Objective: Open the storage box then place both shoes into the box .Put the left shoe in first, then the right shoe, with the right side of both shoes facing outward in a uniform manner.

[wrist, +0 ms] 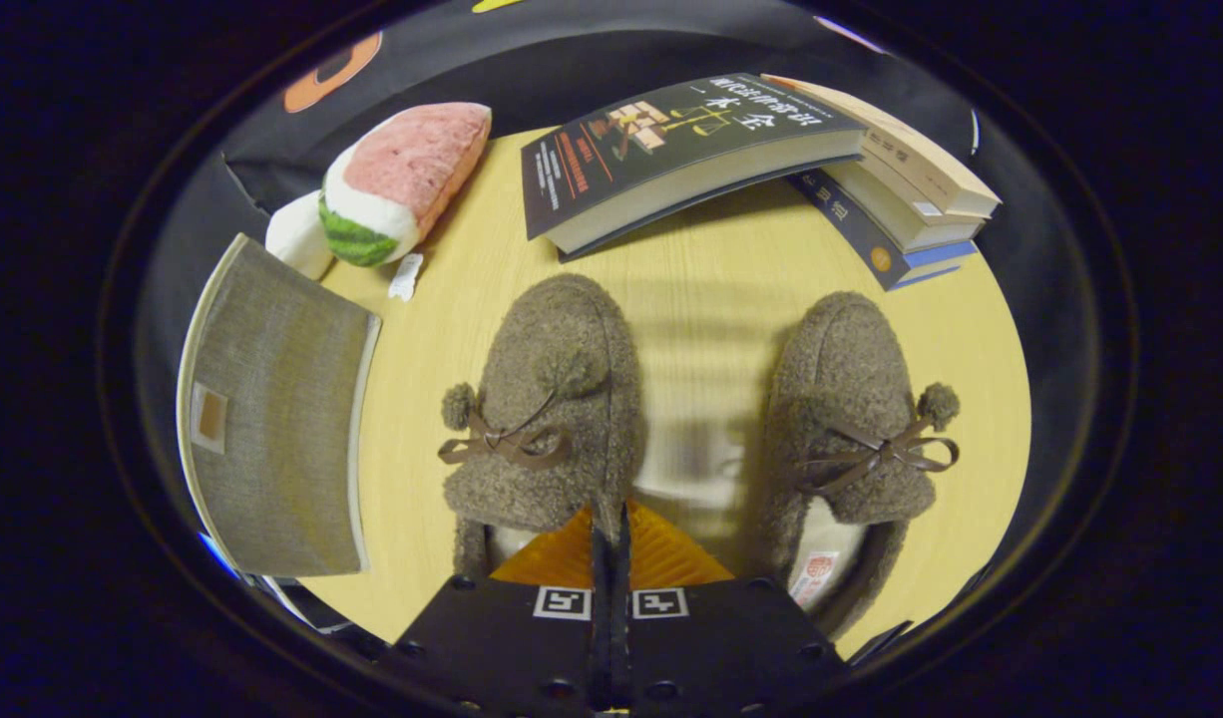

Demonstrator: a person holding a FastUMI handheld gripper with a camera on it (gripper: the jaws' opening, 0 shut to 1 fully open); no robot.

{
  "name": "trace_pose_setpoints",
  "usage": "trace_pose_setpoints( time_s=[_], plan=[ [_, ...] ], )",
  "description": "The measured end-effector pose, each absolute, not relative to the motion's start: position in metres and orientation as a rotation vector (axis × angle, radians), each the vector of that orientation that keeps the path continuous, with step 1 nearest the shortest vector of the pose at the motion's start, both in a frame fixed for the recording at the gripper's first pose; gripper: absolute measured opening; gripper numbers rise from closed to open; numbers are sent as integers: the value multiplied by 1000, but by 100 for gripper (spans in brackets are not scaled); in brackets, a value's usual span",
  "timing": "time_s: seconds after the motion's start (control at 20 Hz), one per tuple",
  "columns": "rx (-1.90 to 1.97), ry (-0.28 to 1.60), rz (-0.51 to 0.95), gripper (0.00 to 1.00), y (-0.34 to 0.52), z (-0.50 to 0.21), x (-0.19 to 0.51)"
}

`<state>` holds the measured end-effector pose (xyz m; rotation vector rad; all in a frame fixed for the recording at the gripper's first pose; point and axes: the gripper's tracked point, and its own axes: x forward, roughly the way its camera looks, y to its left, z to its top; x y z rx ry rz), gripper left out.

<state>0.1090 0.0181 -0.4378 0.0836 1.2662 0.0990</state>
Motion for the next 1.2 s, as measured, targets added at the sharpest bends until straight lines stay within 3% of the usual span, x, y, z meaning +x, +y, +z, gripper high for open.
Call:
trace_pose_setpoints(
  time_s=[0.45,0.8,1.2],
  plan=[
    [222,1185,202,1,15,-350,112],
    [297,1056,197,0,25,-257,124],
    [342,1037,250,0,131,-210,112]
  ],
)
